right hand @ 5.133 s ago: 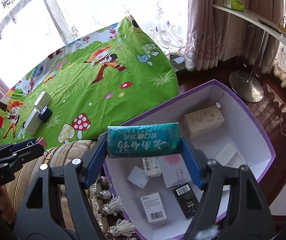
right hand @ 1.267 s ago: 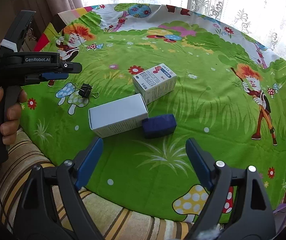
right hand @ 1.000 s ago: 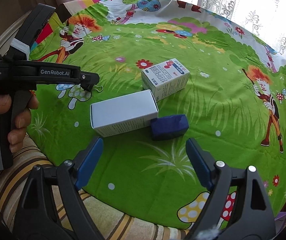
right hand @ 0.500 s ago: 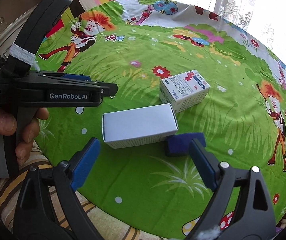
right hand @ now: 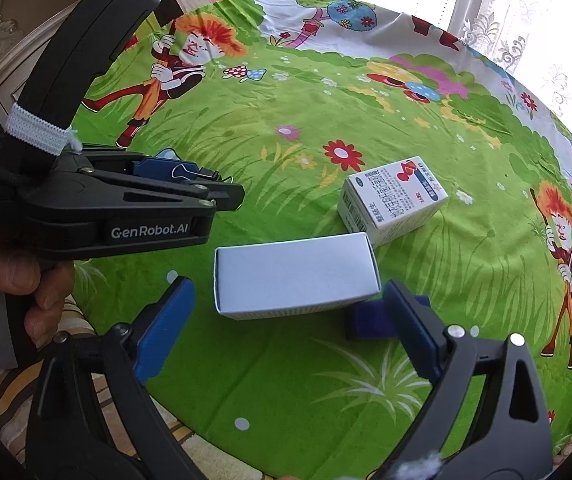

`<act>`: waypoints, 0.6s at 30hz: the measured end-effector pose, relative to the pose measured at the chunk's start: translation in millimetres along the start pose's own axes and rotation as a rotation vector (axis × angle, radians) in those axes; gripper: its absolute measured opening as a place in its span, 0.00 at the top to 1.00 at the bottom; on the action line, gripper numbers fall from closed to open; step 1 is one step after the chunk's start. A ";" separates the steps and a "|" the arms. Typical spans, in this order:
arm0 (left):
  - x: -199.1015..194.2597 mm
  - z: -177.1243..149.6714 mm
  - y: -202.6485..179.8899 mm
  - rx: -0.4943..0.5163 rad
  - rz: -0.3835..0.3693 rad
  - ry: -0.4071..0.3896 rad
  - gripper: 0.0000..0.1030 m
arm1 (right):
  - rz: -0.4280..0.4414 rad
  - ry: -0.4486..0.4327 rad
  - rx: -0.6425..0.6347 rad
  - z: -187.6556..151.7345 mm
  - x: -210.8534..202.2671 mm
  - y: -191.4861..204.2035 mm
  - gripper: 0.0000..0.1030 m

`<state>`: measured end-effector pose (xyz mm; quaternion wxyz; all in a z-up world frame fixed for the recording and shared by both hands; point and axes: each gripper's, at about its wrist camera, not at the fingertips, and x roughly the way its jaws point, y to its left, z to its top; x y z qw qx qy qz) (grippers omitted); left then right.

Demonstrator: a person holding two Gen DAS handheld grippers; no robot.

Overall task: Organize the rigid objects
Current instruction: 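Grasp the black binder clip with the left gripper while the right grasps the white box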

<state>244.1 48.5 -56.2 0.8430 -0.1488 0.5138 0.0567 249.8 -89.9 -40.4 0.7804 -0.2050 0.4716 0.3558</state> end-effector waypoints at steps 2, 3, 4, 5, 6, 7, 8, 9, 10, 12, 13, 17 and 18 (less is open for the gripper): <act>-1.2 0.0 2.2 -0.013 -0.004 -0.005 0.51 | -0.002 0.001 -0.009 1.4 2.3 0.4 0.07; -1.5 0.1 3.3 -0.019 -0.005 -0.006 0.51 | -0.003 0.005 -0.012 2.0 4.1 0.3 0.06; -1.7 0.4 3.9 -0.023 -0.004 -0.008 0.51 | -0.004 0.009 -0.012 2.6 6.0 -0.1 0.06; -2.6 0.1 4.4 -0.026 -0.003 -0.011 0.52 | -0.005 0.014 -0.011 3.3 8.0 -0.4 0.06; -3.3 0.1 4.7 -0.027 -0.005 -0.013 0.51 | -0.007 0.017 -0.012 3.6 9.6 -0.7 0.07; -3.7 0.1 5.0 -0.028 -0.006 -0.014 0.51 | -0.013 0.022 -0.014 4.0 11.5 -0.9 0.07; -3.9 0.3 5.0 -0.030 -0.007 -0.016 0.51 | -0.021 0.028 -0.015 4.3 13.5 -1.1 0.07; -4.1 0.4 5.1 -0.032 -0.008 -0.018 0.52 | -0.028 0.031 -0.016 4.4 15.3 -1.5 0.07; -4.5 0.5 5.2 -0.033 -0.010 -0.019 0.52 | -0.030 0.030 -0.016 4.6 16.2 -2.0 0.07; -5.5 0.6 5.7 -0.035 -0.011 -0.024 0.52 | -0.033 0.028 -0.013 4.7 16.7 -2.7 0.07; -6.4 0.5 6.0 -0.036 -0.012 -0.027 0.52 | -0.036 0.024 -0.013 4.4 16.0 -2.7 0.08; -9.8 0.4 6.4 -0.038 -0.016 -0.038 0.52 | -0.032 0.018 -0.014 3.2 14.1 -1.8 0.14; -10.9 0.3 6.6 -0.039 -0.017 -0.041 0.52 | -0.029 0.014 -0.010 2.8 13.2 -2.2 0.14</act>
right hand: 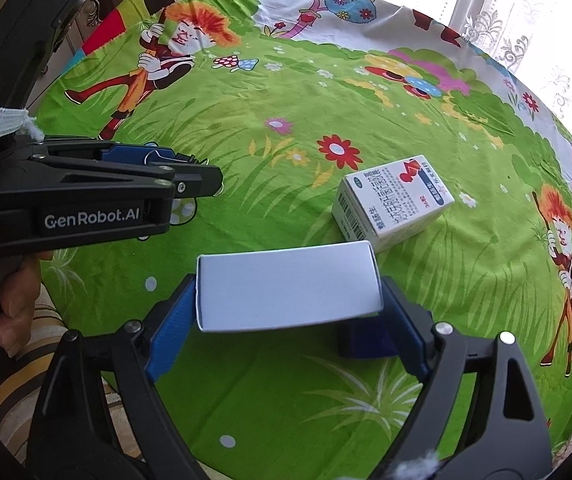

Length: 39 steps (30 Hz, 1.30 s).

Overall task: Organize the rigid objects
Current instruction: 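Grasp the black binder clip with the left gripper while the right grasps the white box, then carry the clip and white box into the purple box and open both grippers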

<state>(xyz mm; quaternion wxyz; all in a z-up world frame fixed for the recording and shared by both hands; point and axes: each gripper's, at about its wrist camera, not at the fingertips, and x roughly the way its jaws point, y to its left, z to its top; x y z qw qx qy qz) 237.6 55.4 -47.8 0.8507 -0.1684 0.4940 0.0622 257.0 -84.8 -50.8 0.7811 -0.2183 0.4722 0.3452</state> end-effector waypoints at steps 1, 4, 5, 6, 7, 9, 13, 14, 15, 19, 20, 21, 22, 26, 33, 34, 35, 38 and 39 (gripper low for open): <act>-1.0 -0.1 -0.1 0.000 0.000 -0.002 0.52 | 0.001 -0.006 0.006 -0.5 -1.4 -0.6 0.14; -5.0 -0.7 0.1 -0.003 -0.003 -0.012 0.52 | 0.000 -0.033 0.021 -0.6 -9.4 -1.9 0.14; -7.2 -1.0 0.7 -0.005 -0.003 -0.017 0.52 | -0.001 -0.044 0.026 -0.7 -12.7 -2.3 0.14; -9.6 -1.1 0.7 -0.007 -0.002 -0.022 0.52 | -0.002 -0.054 0.031 -0.6 -16.1 -2.9 0.14; -12.3 -1.2 0.9 -0.010 -0.002 -0.028 0.52 | -0.002 -0.062 0.038 -0.9 -19.7 -3.2 0.14; -18.5 -1.7 0.2 -0.012 -0.002 -0.042 0.52 | -0.002 -0.084 0.050 -1.6 -27.8 -3.2 0.15; -31.5 -3.1 -4.6 -0.012 -0.010 -0.065 0.52 | -0.012 -0.117 0.075 -5.5 -44.7 -4.5 0.15; -34.9 -3.9 -6.5 -0.009 -0.014 -0.071 0.52 | -0.018 -0.124 0.083 -7.1 -49.0 -5.4 0.15; -38.5 -4.7 -8.6 -0.007 -0.017 -0.076 0.52 | -0.021 -0.131 0.091 -8.9 -53.2 -6.1 0.15; -52.5 -8.2 -18.3 0.004 -0.032 -0.094 0.52 | -0.037 -0.158 0.113 -16.7 -71.3 -8.7 0.15; -56.4 -9.1 -21.2 0.008 -0.036 -0.099 0.52 | -0.042 -0.166 0.119 -19.2 -76.3 -9.6 0.15; -59.9 -10.4 -24.3 0.013 -0.041 -0.103 0.52 | -0.044 -0.172 0.127 -21.0 -80.5 -10.7 0.15; -63.3 -11.7 -27.5 0.018 -0.045 -0.107 0.52 | -0.047 -0.177 0.136 -23.2 -84.6 -11.8 0.15; -76.2 -19.2 -41.1 0.036 -0.061 -0.119 0.52 | -0.060 -0.187 0.175 -35.5 -99.6 -15.8 0.15; -93.0 -35.1 -74.4 0.104 -0.099 -0.125 0.52 | -0.090 -0.199 0.255 -64.8 -126.6 -27.6 0.15; -95.3 -37.4 -79.1 0.113 -0.105 -0.126 0.52 | -0.096 -0.201 0.266 -69.9 -130.8 -29.6 0.15; -97.4 -39.6 -83.9 0.123 -0.110 -0.125 0.52 | -0.102 -0.203 0.278 -74.7 -134.8 -31.3 0.15; -103.6 -47.8 -98.9 0.156 -0.123 -0.124 0.52 | -0.114 -0.210 0.310 -88.8 -147.0 -35.6 0.15; -105.8 -51.1 -104.3 0.167 -0.127 -0.124 0.52 | -0.119 -0.214 0.320 -94.7 -151.8 -36.9 0.15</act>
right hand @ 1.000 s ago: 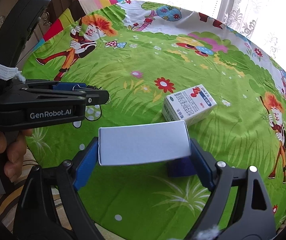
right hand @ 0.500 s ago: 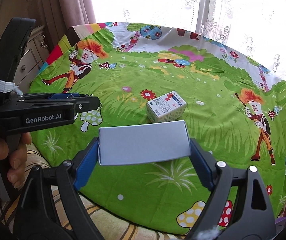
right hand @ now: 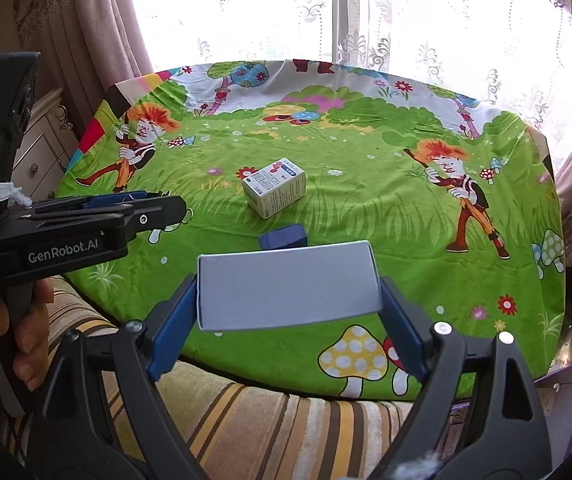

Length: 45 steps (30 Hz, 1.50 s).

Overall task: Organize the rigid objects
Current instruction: 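Carry the clip and white box into the purple box and open both grippers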

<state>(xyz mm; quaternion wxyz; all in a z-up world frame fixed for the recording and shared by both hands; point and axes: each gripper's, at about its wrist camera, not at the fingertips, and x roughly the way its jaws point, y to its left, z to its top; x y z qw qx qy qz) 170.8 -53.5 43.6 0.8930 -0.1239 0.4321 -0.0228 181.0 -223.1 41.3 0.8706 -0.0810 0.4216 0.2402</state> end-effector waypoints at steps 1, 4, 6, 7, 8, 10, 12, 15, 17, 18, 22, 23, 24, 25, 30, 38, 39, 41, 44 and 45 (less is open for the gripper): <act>-1.8 -2.4 -6.3 0.011 -0.005 0.001 0.52 | -0.006 -0.004 0.009 -3.4 -5.4 -3.3 0.15; -5.6 -10.0 -26.6 0.043 -0.038 0.012 0.52 | -0.027 -0.012 0.036 -14.1 -19.8 -12.5 0.15; -7.9 -15.0 -39.6 0.064 -0.055 0.018 0.52 | -0.041 -0.014 0.056 -21.3 -29.3 -19.8 0.15; -9.2 -17.1 -45.4 0.075 -0.060 0.020 0.52 | -0.045 -0.017 0.064 -24.4 -34.2 -23.4 0.15; -10.6 -19.3 -51.3 0.082 -0.068 0.024 0.52 | -0.051 -0.022 0.073 -28.1 -39.5 -27.4 0.15; -13.6 -23.2 -61.7 0.092 -0.086 0.031 0.52 | -0.065 -0.027 0.091 -35.2 -49.3 -34.9 0.15; -16.2 -27.8 -72.8 0.111 -0.095 0.033 0.52 | -0.080 -0.032 0.110 -42.1 -58.4 -43.3 0.15; -18.0 -35.0 -88.9 0.137 -0.118 0.045 0.52 | -0.099 -0.038 0.150 -51.4 -71.0 -57.2 0.15; -17.9 -39.4 -98.9 0.152 -0.136 0.058 0.52 | -0.119 -0.042 0.165 -57.4 -79.2 -64.7 0.15; -17.9 -42.2 -104.0 0.159 -0.145 0.064 0.52 | -0.130 -0.046 0.171 -60.6 -83.5 -68.3 0.15; -15.9 -52.6 -126.1 0.197 -0.182 0.092 0.52 | -0.169 -0.053 0.212 -75.2 -101.1 -85.9 0.15; -15.4 -55.1 -131.7 0.205 -0.191 0.099 0.52 | -0.181 -0.054 0.222 -78.6 -105.2 -90.6 0.14; -14.9 -58.0 -138.0 0.215 -0.200 0.106 0.52 | -0.196 -0.055 0.230 -82.3 -109.5 -95.3 0.14; -14.5 -60.7 -143.9 0.227 -0.210 0.114 0.52 | -0.211 -0.057 0.239 -85.3 -113.7 -100.2 0.14; -12.5 -75.1 -172.9 0.280 -0.256 0.151 0.52 | -0.272 -0.072 0.298 -101.3 -135.3 -127.0 0.14; -10.6 -98.9 -221.1 0.375 -0.343 0.206 0.52 | -0.367 -0.083 0.394 -128.6 -166.5 -168.8 0.14; -10.7 -101.2 -227.0 0.387 -0.353 0.211 0.52 | -0.380 -0.083 0.407 -131.7 -169.5 -173.9 0.14; -11.6 -106.0 -237.7 0.415 -0.374 0.218 0.52 | -0.401 -0.084 0.432 -137.9 -175.7 -183.0 0.14; -13.7 -111.5 -251.2 0.447 -0.408 0.226 0.52 | -0.424 -0.093 0.463 -145.3 -185.7 -194.7 0.14; -14.4 -112.3 -254.3 0.452 -0.422 0.227 0.52 | -0.435 -0.094 0.472 -147.2 -188.6 -198.2 0.14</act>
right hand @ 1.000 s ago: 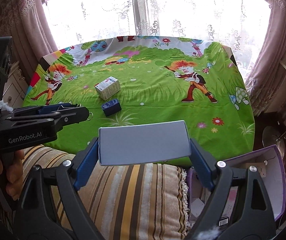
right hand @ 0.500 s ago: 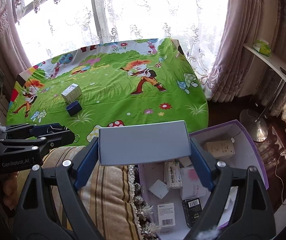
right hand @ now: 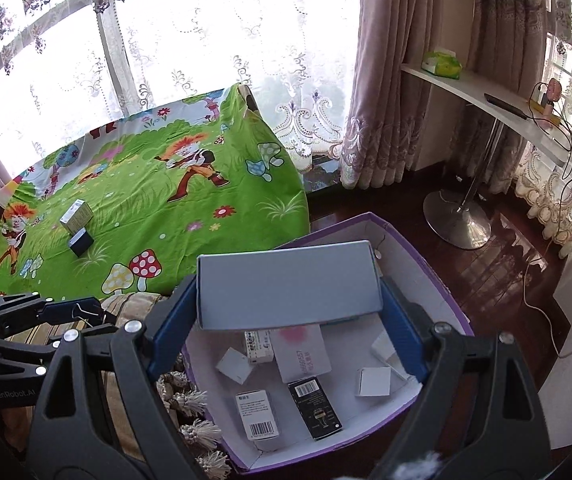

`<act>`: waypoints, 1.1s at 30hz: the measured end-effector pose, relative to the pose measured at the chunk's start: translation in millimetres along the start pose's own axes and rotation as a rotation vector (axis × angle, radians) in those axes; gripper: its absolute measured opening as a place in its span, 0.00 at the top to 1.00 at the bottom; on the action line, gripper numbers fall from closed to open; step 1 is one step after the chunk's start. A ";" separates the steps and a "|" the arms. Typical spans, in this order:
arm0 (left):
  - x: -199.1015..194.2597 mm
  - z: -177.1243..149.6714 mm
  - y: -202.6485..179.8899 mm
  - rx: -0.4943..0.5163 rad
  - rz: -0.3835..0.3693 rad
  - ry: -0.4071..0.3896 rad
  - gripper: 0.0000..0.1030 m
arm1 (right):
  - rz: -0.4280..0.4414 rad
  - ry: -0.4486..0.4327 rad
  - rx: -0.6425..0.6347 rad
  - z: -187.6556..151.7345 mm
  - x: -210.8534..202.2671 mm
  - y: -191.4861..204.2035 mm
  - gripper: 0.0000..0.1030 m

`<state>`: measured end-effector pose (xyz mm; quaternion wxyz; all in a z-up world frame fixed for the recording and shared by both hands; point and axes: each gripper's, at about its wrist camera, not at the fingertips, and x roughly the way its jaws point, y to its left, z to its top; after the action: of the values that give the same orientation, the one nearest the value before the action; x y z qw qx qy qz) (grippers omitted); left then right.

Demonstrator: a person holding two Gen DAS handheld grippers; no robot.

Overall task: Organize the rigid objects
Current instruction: 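Carry the clip and white box into the purple box and open both grippers, then move both open grippers back to the last items on the bed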

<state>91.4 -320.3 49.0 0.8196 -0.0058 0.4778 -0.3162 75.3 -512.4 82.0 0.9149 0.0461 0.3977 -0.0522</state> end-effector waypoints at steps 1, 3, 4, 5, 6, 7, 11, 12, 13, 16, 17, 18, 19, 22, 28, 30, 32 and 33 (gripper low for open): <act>0.4 0.5 -3.6 0.007 -0.013 -0.001 0.51 | -0.008 -0.002 0.009 0.4 -1.2 -4.2 0.14; 2.5 1.9 -9.8 0.022 -0.038 0.005 0.50 | -0.015 -0.005 0.026 1.3 -3.3 -11.8 0.14; 3.3 2.3 -12.3 0.028 -0.047 0.009 0.49 | -0.018 -0.004 0.033 1.6 -3.7 -15.0 0.14; 4.6 2.7 -14.4 0.033 -0.051 0.009 0.48 | -0.022 -0.005 0.037 1.6 -4.3 -18.2 0.14; 5.0 2.7 -15.8 0.036 -0.052 0.009 0.45 | -0.026 -0.004 0.040 1.4 -4.7 -20.7 0.13; 5.2 2.5 -15.8 0.037 -0.050 0.009 0.44 | -0.031 -0.003 0.043 1.4 -4.6 -22.6 0.13; 4.4 2.7 -10.0 0.019 -0.042 0.008 0.44 | -0.034 0.003 0.053 1.9 -2.0 -25.8 0.13; 4.0 3.2 -8.2 0.013 -0.040 0.007 0.44 | -0.035 0.002 0.053 1.8 -2.5 -25.4 0.12; 3.2 3.4 -6.8 0.008 -0.039 0.004 0.44 | -0.034 0.002 0.053 1.8 -2.4 -25.5 0.12; 0.6 4.2 -3.8 0.001 -0.038 -0.006 0.44 | -0.033 0.000 0.050 2.4 -3.1 -24.6 0.12; -0.1 4.4 -3.1 0.000 -0.038 -0.008 0.44 | -0.032 0.001 0.047 2.3 -3.5 -23.7 0.12; -1.0 4.3 -2.4 -0.001 -0.039 -0.011 0.44 | -0.031 0.001 0.045 2.3 -3.8 -22.7 0.12; -1.8 4.4 -1.8 -0.002 -0.039 -0.013 0.44 | -0.029 0.001 0.042 2.3 -4.0 -21.6 0.12; -4.2 4.8 1.1 -0.007 -0.038 -0.021 0.44 | -0.025 0.003 0.030 3.1 -4.0 -16.8 0.12; -10.1 6.4 12.0 -0.034 -0.032 -0.041 0.44 | -0.010 0.015 0.000 3.5 -1.7 -5.6 0.12; -12.4 7.4 17.1 -0.047 -0.030 -0.048 0.44 | -0.004 0.018 -0.009 3.3 -1.2 -0.8 0.12; -15.8 8.8 22.9 -0.060 -0.023 -0.058 0.44 | 0.004 0.021 -0.020 3.8 -0.5 4.1 0.12; -17.9 9.5 26.5 -0.066 -0.019 -0.065 0.44 | 0.007 0.023 -0.027 4.6 0.4 7.4 0.12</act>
<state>106.3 -292.5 59.8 0.8309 -0.0477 0.4611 -0.3078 79.9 -505.7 85.1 0.9109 0.0358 0.4089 -0.0431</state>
